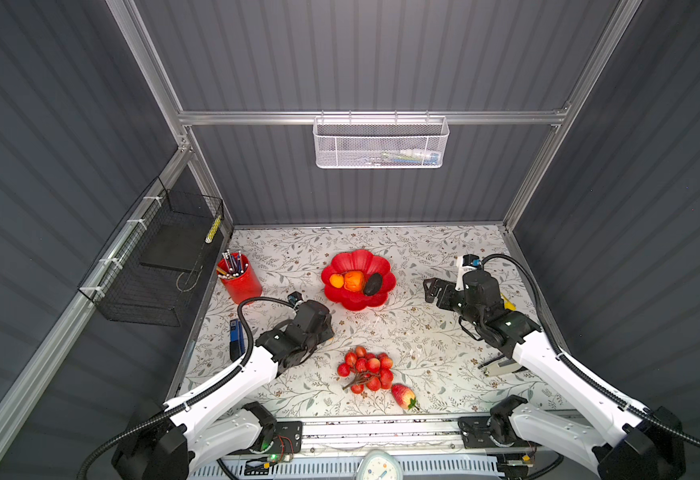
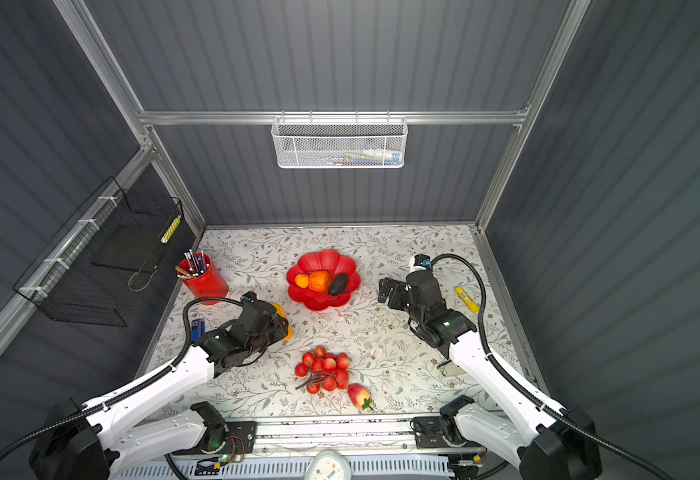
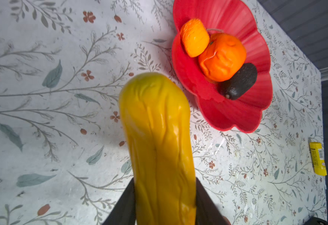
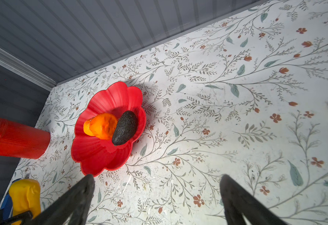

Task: Place and organize the fake fruits in the fruit bowl
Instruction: 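Lay the yellow fruit into the bowl with the left gripper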

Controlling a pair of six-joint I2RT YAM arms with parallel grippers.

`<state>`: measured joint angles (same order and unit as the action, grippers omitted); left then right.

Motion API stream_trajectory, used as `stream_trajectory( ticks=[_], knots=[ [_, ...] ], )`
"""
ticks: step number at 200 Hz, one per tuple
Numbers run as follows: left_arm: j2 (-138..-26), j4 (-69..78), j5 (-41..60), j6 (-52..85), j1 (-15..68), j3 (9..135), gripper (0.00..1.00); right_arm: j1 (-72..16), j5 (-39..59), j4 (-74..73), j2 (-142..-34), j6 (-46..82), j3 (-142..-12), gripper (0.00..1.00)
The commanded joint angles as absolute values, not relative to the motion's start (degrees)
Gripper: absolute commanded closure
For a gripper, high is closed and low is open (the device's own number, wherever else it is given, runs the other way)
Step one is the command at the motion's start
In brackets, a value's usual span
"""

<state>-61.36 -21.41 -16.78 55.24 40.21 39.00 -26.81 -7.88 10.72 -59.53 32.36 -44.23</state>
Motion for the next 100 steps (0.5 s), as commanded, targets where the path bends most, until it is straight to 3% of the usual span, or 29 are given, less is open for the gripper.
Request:
stream_trajectory(
  ticks=[1,53,100],
  knots=[
    [-64.5,-21.9,-19.1,51.0,40.5,45.0,0.64,-26.7,-7.3,10.7,-59.3,32.9,-44.0,0.01],
    [-80.4,-16.7,-17.0,45.9,39.5,57.4,0.64,-26.6,-8.9,13.5,-56.1,32.4,-43.3,0.01],
    [-88.4,-9.7,-14.4,48.5,37.5,60.2,0.65,-26.4,-11.0,15.2,-52.6,31.2,-41.5,0.01]
  ],
)
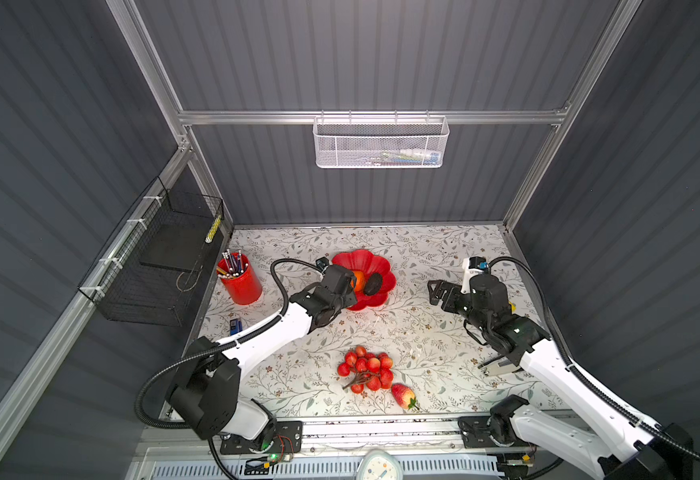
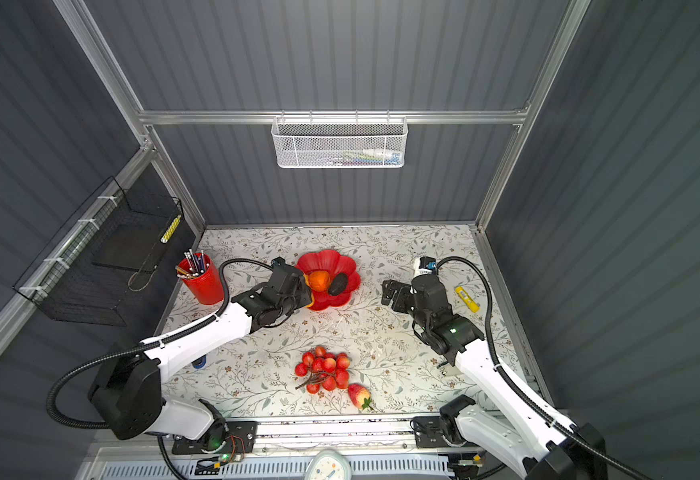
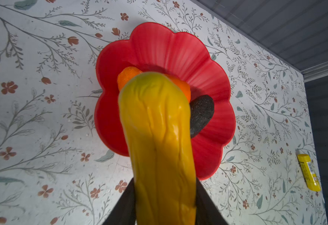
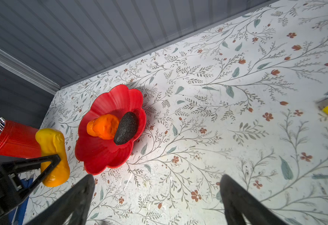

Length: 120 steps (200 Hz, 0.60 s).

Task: Place and organize the fake fruits in the fruit bowl
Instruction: 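Lay the yellow fruit into the bowl with the left gripper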

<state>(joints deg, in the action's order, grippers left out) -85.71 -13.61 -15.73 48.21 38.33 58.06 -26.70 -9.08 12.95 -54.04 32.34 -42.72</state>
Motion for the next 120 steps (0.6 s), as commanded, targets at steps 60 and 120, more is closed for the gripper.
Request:
stream_trajectory(
  ticks=[60,120],
  knots=[
    [-94.5,-5.0,-17.1,51.6,37.0,60.8,0.64,-25.8,-11.6,15.7,-52.0,29.9,-41.4,0.01],
    [-101.4,-5.2,-15.8,53.3,36.5,64.0,0.52,-25.5,-11.7,16.3,-52.0,29.2,-41.3,0.01]
  ],
)
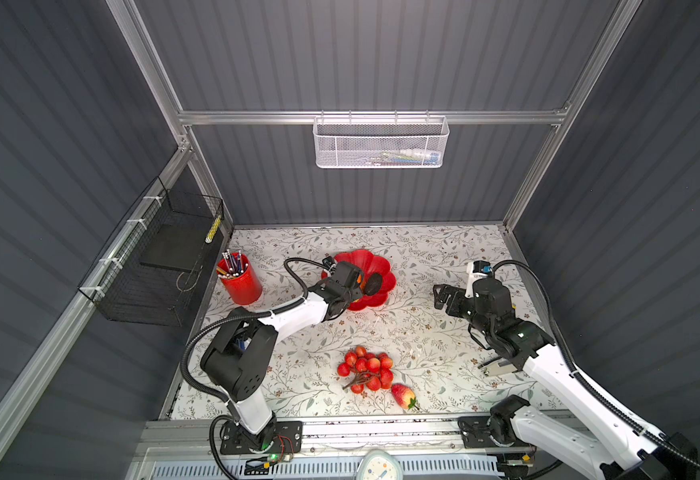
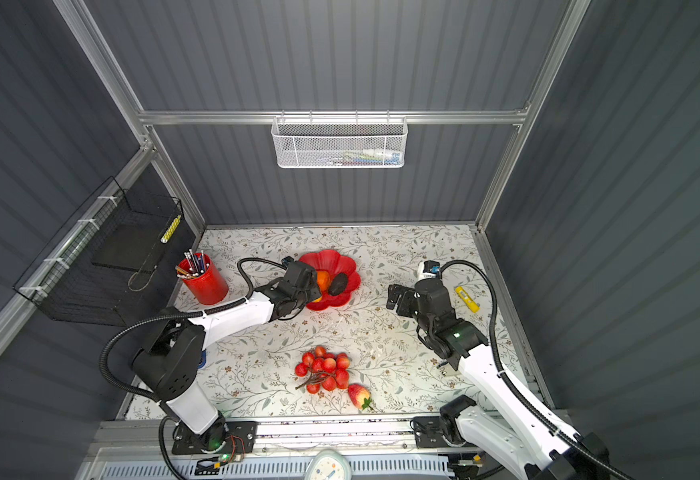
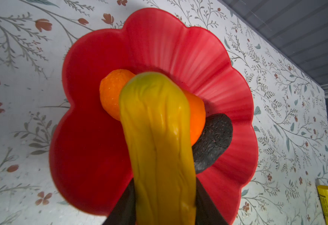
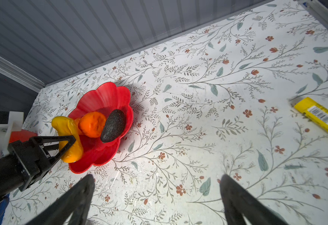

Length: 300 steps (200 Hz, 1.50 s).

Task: Place and organize the fake fruits in the fruit bowl
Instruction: 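Lay the yellow fruit into the bowl with the left gripper, then grasp the single strawberry with the right gripper while the left withdraws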

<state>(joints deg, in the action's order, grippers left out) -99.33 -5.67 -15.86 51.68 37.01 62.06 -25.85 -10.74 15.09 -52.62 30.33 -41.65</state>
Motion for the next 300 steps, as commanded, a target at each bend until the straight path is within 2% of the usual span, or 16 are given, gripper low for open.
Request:
stream_trajectory(
  ticks=[1,19,36,56,115,159,196,224,270,300],
  knots=[
    [-101.5,-5.2,-15.7,53.4,36.6,64.0,0.51,-25.6,-11.7,16.4,-52.0,29.2,-41.3,0.01],
    [-101.9,-4.7,-15.0,54.3,36.6,63.7,0.43,-25.5,-11.9,16.6,-51.9,29.1,-41.3,0.01],
    [-101.2,-3.4,-14.6,54.7,36.6,62.9,0.29,-25.4,-12.0,16.9,-51.9,29.0,-41.4,0.01],
    [-99.0,-2.2,-14.9,54.2,36.6,61.9,0.19,-25.4,-11.6,17.7,-51.9,28.4,-41.7,0.01],
    [-87.5,-0.4,-19.6,44.5,36.5,59.6,0.03,-28.0,-0.5,26.5,-54.9,25.3,-42.3,0.02],
    [-73.9,4.8,-26.6,38.6,36.3,50.0,0.00,-41.3,1.7,32.4,-53.9,26.8,-38.2,0.03],
    [-63.2,0.8,-31.6,38.7,35.2,44.5,0.00,-54.0,2.6,33.6,-51.2,33.5,-32.6,0.03],
    [-57.8,-2.1,-32.9,39.0,34.3,41.3,0.00,-61.4,2.4,31.7,-53.0,36.1,-30.9,0.03],
    [-53.6,-6.0,-33.8,40.8,33.5,38.9,0.00,-67.0,2.4,26.0,-61.1,38.7,-30.6,0.06],
    [-52.2,-6.7,-34.4,40.7,33.3,38.4,0.00,-68.5,1.4,25.0,-66.1,39.7,-31.4,0.14]
  ],
)
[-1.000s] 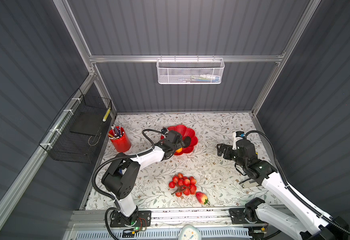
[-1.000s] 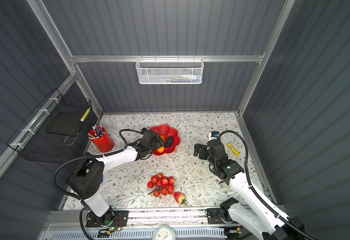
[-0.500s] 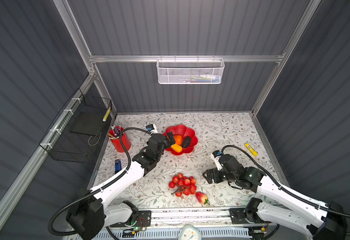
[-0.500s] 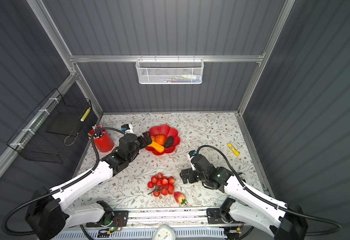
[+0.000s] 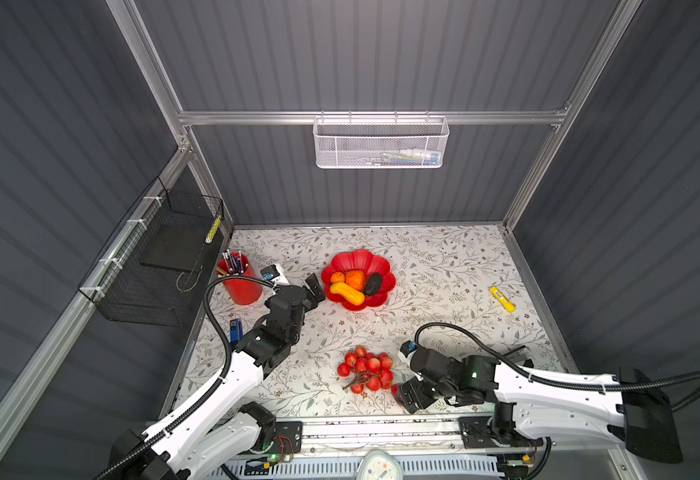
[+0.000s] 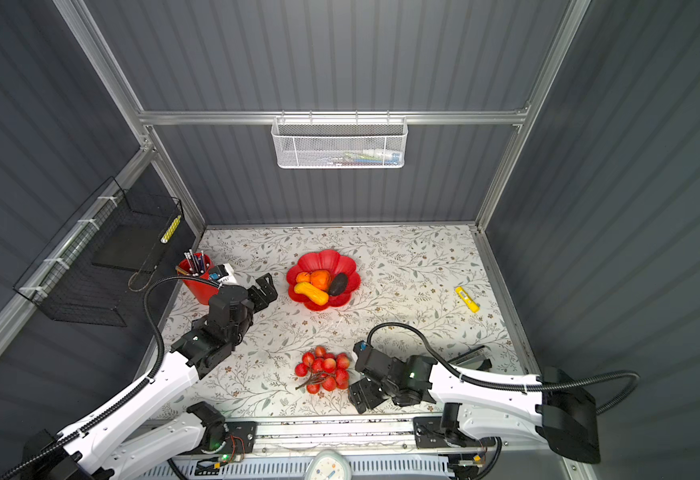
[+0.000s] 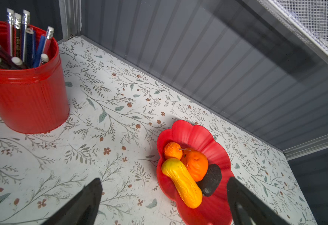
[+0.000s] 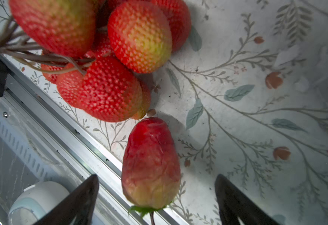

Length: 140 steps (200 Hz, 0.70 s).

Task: Place and organize the fake fruits in the fruit bowl
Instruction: 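Grasp the single strawberry with the right gripper while the left withdraws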

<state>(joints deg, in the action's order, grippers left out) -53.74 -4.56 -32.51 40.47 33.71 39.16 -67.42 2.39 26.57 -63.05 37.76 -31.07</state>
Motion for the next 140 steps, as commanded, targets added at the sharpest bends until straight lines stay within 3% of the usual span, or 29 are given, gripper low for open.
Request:
stream_trajectory(
  ticks=[1,55,88,140],
  knots=[
    [-52.2,-6.7,-34.4,40.7,33.3,38.5,0.00,-68.6,1.4,25.0,-66.3,39.7,-31.5,0.14],
    [-51.9,-7.6,-34.5,41.2,33.0,38.1,0.00,-68.8,-1.7,26.2,-70.6,41.8,-32.3,0.34],
    [-51.8,-7.6,-34.6,41.3,33.0,37.8,0.00,-68.8,-4.0,28.1,-69.5,42.7,-32.9,0.54],
    [-52.4,-7.8,-34.5,41.6,32.9,37.4,0.00,-63.7,-14.5,37.3,-56.4,40.4,-37.5,0.59]
  ],
)
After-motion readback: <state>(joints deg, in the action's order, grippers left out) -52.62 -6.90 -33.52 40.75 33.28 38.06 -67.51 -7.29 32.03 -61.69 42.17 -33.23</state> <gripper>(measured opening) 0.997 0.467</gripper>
